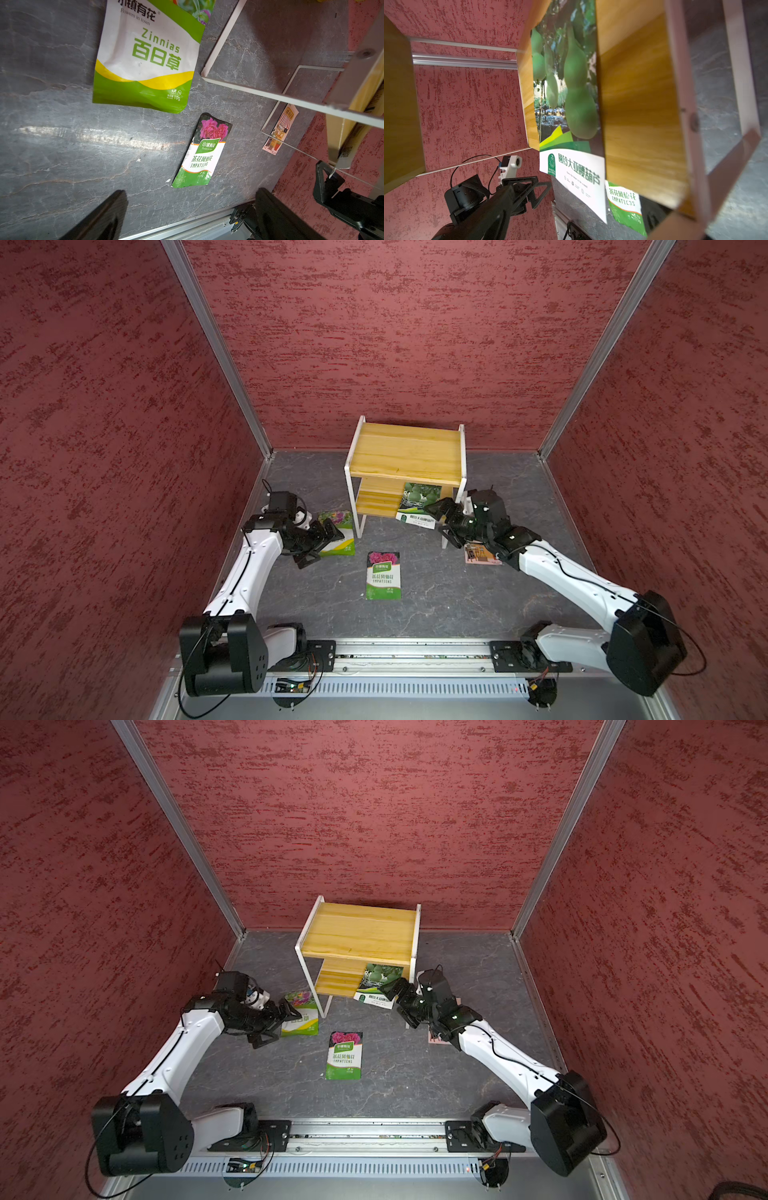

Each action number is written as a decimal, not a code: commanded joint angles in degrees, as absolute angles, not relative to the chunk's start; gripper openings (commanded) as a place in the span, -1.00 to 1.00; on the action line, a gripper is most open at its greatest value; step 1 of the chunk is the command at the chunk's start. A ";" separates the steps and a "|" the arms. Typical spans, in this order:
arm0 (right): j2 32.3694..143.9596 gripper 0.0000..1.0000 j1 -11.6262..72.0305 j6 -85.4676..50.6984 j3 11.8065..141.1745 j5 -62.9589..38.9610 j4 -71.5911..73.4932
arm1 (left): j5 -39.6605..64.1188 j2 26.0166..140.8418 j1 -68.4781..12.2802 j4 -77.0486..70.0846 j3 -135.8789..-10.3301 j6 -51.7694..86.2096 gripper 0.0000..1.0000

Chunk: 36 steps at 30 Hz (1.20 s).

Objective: Take the seed bag off the shelf
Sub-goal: Adjust the shelf at the center of the board, then pick up the seed packet from the shelf.

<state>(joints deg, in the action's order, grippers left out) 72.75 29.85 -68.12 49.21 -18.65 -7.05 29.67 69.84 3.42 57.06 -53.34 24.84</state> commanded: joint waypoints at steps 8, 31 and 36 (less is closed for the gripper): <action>76.52 0.97 22.26 -62.67 55.31 -22.84 -8.23 | 29.18 68.16 3.35 58.01 -52.78 25.22 0.99; 80.69 0.52 22.11 -67.14 51.43 -27.04 7.90 | 28.33 68.26 3.39 59.54 -53.09 24.64 0.99; 80.90 0.28 22.37 -67.58 52.29 -27.62 8.29 | 28.32 68.10 3.35 59.51 -52.91 24.61 0.99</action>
<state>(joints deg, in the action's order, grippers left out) 81.08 22.09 -67.75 49.52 -27.27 1.65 28.56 67.92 3.42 59.18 -52.42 25.19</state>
